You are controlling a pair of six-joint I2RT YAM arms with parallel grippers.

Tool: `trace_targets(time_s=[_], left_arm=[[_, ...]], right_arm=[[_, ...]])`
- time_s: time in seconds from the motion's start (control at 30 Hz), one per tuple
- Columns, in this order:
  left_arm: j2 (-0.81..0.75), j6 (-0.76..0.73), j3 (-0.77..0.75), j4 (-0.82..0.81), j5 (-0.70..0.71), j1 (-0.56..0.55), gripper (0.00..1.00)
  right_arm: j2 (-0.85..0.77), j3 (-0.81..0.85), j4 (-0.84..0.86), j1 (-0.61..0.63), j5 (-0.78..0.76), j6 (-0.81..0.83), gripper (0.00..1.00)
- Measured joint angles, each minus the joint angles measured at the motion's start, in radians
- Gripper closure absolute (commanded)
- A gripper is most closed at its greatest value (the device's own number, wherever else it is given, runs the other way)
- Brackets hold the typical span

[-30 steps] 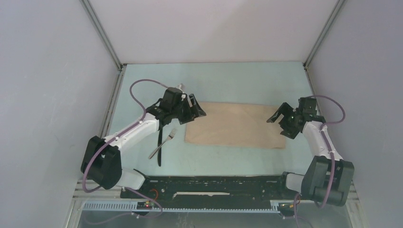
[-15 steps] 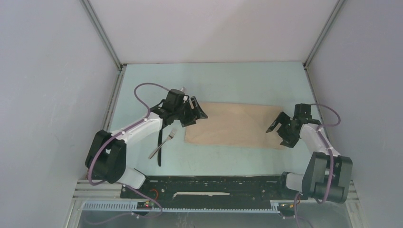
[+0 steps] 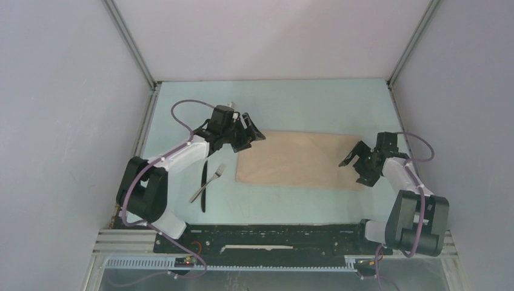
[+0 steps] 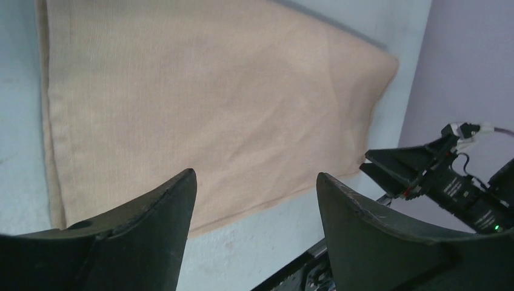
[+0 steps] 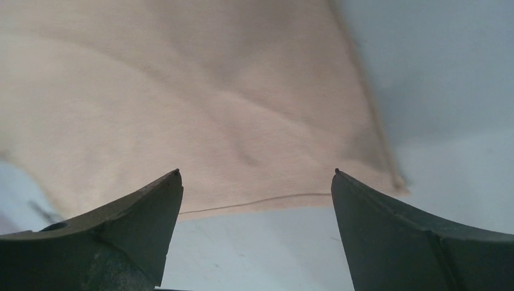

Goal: Fold the napkin into a case and place the utensils inside
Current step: Smooth out the rectangle-folded napkin at the center of the board.

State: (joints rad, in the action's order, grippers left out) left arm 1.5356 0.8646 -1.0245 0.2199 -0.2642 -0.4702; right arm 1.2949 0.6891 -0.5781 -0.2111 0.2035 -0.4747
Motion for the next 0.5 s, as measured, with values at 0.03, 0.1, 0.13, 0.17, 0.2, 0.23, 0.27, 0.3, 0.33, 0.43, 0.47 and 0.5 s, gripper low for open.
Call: trace_targets(time_s=[0.03, 0.1, 0.13, 0.17, 0.2, 0.23, 0.27, 0.3, 0.33, 0.43, 0.47, 0.5], left_arm=[[0.015, 0.006, -0.004, -0.022, -0.004, 0.006, 0.22], [0.056, 0.026, -0.006, -0.089, -0.013, 0.019, 0.22], [0.077, 0.036, -0.006, -0.122, -0.018, 0.024, 0.22], [0.106, 0.051, -0.007, -0.163, -0.026, 0.028, 0.22], [0.142, 0.068, -0.012, -0.208, -0.032, 0.033, 0.22], [0.181, 0.087, -0.019, -0.251, -0.037, 0.037, 0.21], [0.225, 0.108, -0.026, -0.3, -0.04, 0.042, 0.18], [0.264, 0.128, -0.031, -0.343, -0.045, 0.046, 0.17], [0.303, 0.148, -0.033, -0.388, -0.049, 0.052, 0.16], [0.373, 0.181, -0.034, -0.455, -0.051, 0.073, 0.16], [0.39, 0.187, -0.035, -0.471, -0.051, 0.082, 0.16], [0.403, 0.193, -0.038, -0.485, -0.052, 0.092, 0.15]], right_arm=[[-0.008, 0.0, 0.023, -0.001, 0.031, 0.002, 0.0], [-0.018, 0.002, 0.096, -0.01, 0.126, 0.0, 0.0], [-0.016, 0.006, 0.147, -0.013, 0.18, -0.004, 0.0], [-0.006, 0.013, 0.208, -0.015, 0.229, -0.007, 0.0], [0.013, 0.025, 0.259, -0.016, 0.27, -0.014, 0.0], [0.053, 0.049, 0.327, -0.016, 0.324, -0.028, 0.0], [0.091, 0.07, 0.377, -0.015, 0.359, -0.039, 0.0], [0.145, 0.095, 0.441, -0.015, 0.404, -0.055, 0.0], [0.201, 0.115, 0.516, -0.014, 0.445, -0.074, 0.0], [0.332, 0.13, 0.687, -0.013, 0.53, -0.128, 0.0], [0.373, 0.13, 0.738, -0.014, 0.553, -0.149, 0.0], [0.415, 0.13, 0.785, -0.014, 0.575, -0.171, 0.0]])
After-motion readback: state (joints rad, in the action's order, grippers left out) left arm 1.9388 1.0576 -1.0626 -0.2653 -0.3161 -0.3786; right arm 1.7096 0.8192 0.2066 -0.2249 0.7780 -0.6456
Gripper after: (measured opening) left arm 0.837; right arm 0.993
